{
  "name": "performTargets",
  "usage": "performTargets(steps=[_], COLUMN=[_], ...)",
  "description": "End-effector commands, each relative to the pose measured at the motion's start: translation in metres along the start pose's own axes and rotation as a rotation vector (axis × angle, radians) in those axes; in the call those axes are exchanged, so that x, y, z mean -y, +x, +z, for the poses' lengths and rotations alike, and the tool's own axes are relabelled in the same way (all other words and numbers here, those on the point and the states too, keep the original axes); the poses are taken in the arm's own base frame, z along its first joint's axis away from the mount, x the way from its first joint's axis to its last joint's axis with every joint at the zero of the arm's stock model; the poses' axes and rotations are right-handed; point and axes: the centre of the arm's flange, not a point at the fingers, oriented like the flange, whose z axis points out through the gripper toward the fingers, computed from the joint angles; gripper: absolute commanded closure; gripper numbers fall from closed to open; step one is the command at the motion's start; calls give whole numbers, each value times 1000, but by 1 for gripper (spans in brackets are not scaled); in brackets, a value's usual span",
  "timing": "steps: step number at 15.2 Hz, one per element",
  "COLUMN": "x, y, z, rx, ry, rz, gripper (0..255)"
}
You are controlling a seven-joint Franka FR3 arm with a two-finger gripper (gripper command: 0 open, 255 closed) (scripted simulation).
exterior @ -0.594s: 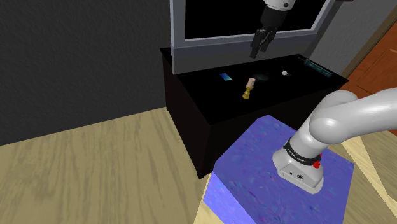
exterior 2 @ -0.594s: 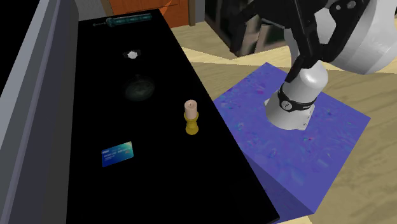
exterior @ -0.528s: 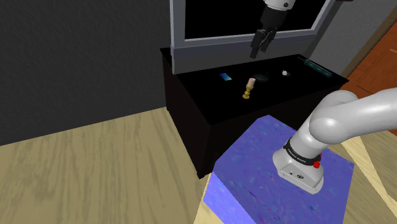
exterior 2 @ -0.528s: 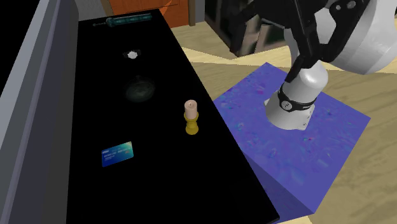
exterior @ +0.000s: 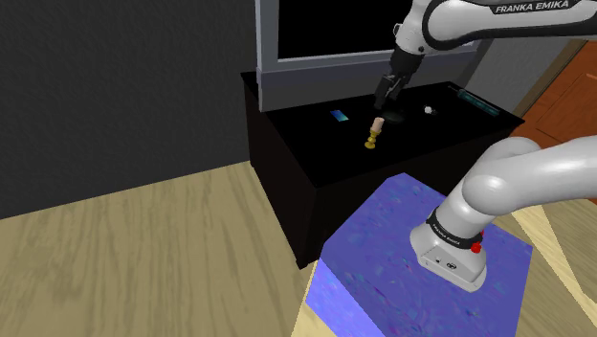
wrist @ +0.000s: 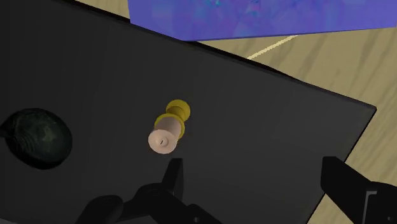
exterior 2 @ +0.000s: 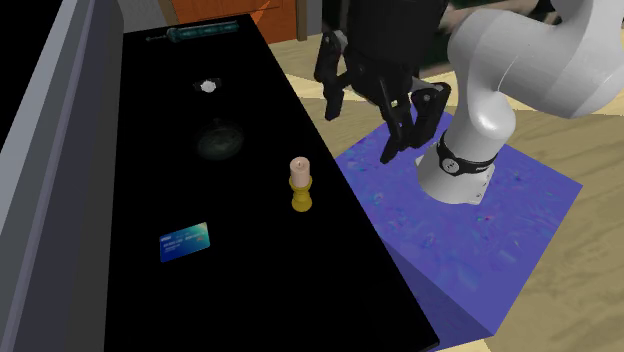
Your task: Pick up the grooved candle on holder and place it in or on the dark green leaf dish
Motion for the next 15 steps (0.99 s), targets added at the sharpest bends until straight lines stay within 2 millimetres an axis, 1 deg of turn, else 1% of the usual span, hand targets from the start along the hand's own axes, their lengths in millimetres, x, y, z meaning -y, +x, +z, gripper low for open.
performTargets(steps=[1,9,10,15], x=[-13,-63,-69,-70], y=[-4,-17,-19,-16], z=[20,110,119,145], rx=[-19,-79,-85,-85], ry=[-9,-42,-45,-45], rz=[17,87,94,94], gripper=[0,0,0,0])
